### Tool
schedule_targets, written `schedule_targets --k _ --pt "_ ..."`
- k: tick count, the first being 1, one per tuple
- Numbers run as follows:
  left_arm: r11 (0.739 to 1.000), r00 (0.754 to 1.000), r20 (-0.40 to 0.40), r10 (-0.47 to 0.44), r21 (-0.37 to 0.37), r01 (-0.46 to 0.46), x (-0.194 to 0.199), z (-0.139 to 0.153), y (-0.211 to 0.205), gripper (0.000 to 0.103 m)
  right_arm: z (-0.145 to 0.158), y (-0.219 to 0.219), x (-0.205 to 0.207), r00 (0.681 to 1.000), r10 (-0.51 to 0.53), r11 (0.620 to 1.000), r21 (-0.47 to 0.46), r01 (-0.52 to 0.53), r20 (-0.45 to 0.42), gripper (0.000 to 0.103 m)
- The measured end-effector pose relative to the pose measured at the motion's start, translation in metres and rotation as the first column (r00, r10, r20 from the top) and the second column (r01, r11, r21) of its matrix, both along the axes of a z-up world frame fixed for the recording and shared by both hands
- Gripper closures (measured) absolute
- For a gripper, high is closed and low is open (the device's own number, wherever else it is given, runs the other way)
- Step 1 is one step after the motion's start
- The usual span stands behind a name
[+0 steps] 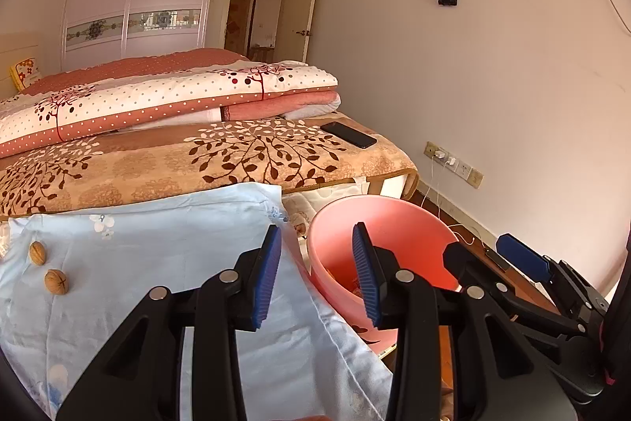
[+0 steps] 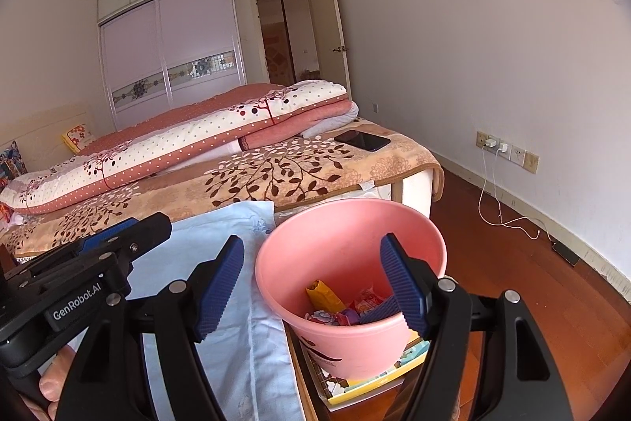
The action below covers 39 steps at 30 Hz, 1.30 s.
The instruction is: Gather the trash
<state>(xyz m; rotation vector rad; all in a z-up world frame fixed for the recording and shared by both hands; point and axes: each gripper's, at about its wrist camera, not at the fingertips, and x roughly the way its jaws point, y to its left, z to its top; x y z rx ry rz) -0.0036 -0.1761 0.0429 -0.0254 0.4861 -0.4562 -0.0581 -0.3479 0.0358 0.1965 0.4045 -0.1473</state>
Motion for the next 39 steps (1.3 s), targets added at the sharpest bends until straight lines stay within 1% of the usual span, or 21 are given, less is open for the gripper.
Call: schedule_targets --k 39 --pt "0.999 0.999 -0.018 0.039 -0.008 -0.039 0.001 -0.001 0.027 0.065 -0.001 0.019 0.009 0.999 0.042 0.999 -0.028 -0.042 -0.015 0.032"
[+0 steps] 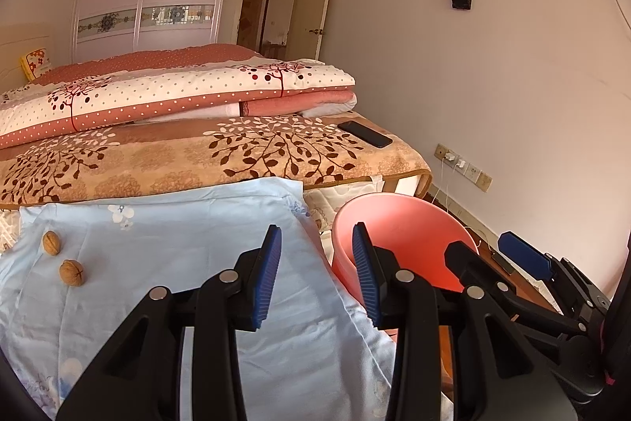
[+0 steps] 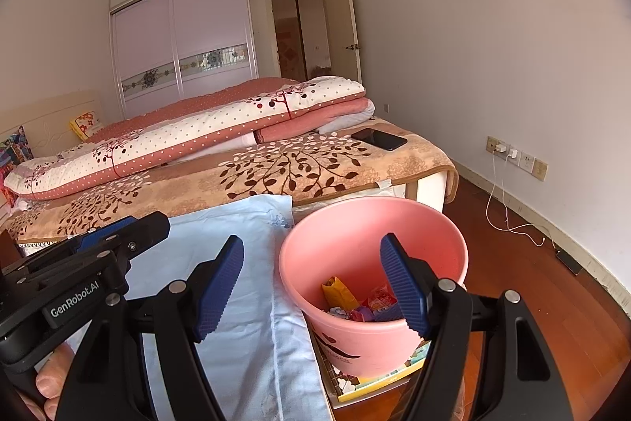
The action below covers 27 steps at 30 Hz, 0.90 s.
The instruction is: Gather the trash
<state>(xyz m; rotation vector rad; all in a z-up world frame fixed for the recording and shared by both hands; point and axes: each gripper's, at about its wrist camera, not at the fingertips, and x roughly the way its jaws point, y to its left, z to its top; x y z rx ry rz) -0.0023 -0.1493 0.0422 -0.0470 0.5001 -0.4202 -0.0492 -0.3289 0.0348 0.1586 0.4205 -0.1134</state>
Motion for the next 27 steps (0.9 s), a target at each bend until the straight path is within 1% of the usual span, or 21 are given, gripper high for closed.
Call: schedule_targets --k 22,27 --pt "1.000 1.000 -0.013 0.008 -0.006 -0.008 0.003 -0.002 0.008 0.065 -0.001 0.007 0.003 1.000 0.013 1.000 -0.011 -0.013 -0.008 0.032" --pt "1.000 1.000 -0.014 0.017 0.003 -0.017 0.004 -0.004 0.013 0.065 -0.003 0.008 0.006 1.000 0.021 1.000 -0.004 -0.021 -0.013 0.032"
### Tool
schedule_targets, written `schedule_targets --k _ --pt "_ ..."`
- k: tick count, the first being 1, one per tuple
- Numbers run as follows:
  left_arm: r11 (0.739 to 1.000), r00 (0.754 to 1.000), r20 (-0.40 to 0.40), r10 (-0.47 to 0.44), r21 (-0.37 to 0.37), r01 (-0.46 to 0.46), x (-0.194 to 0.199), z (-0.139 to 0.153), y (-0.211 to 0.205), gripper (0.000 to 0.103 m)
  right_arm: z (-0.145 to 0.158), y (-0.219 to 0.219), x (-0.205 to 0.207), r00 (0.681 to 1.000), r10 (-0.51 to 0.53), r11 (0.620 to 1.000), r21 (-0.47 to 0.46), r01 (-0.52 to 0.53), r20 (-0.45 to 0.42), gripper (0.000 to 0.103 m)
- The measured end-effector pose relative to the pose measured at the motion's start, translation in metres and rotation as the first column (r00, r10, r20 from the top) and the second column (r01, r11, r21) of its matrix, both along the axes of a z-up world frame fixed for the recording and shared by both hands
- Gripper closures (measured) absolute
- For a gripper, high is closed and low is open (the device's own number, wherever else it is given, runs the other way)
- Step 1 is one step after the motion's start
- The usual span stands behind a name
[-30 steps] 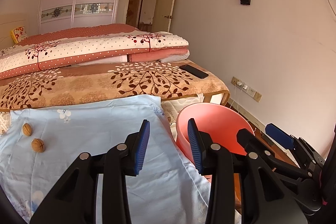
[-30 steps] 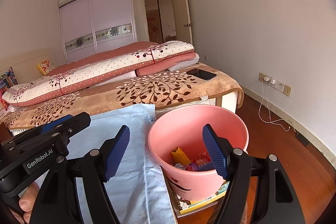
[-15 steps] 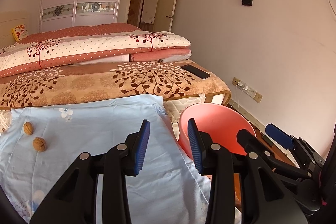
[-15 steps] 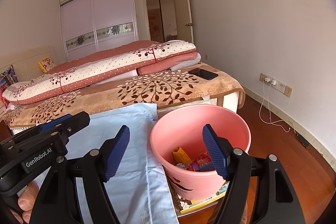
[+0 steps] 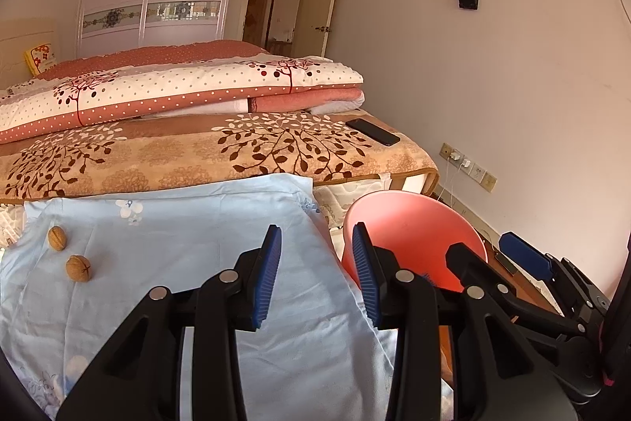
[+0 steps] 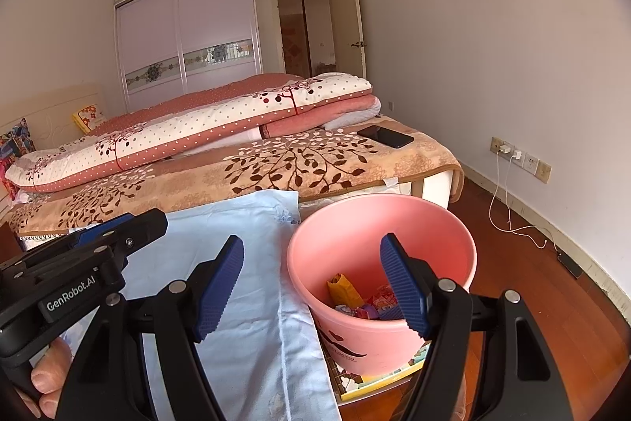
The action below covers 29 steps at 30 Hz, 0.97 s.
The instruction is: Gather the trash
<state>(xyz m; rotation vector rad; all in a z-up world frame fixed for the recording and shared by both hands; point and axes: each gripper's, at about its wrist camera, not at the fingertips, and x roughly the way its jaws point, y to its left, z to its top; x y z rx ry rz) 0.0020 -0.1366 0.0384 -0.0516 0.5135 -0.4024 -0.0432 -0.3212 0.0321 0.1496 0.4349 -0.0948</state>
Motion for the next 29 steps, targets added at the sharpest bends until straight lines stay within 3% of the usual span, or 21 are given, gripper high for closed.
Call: schedule_targets --k 20,29 --pt "0.993 0.993 -0.021 0.115 0.024 -0.115 0.018 -0.012 0.039 0.065 -0.009 0.028 0.020 0.998 0.063 0.997 -0.037 -0.064 -0.032 0.032" --pt "0.974 0.970 -0.086 0.226 0.056 -0.221 0.035 -0.030 0.077 0.065 -0.017 0.049 0.033 0.987 0.142 0.988 -0.055 -0.146 -0.070 0.032"
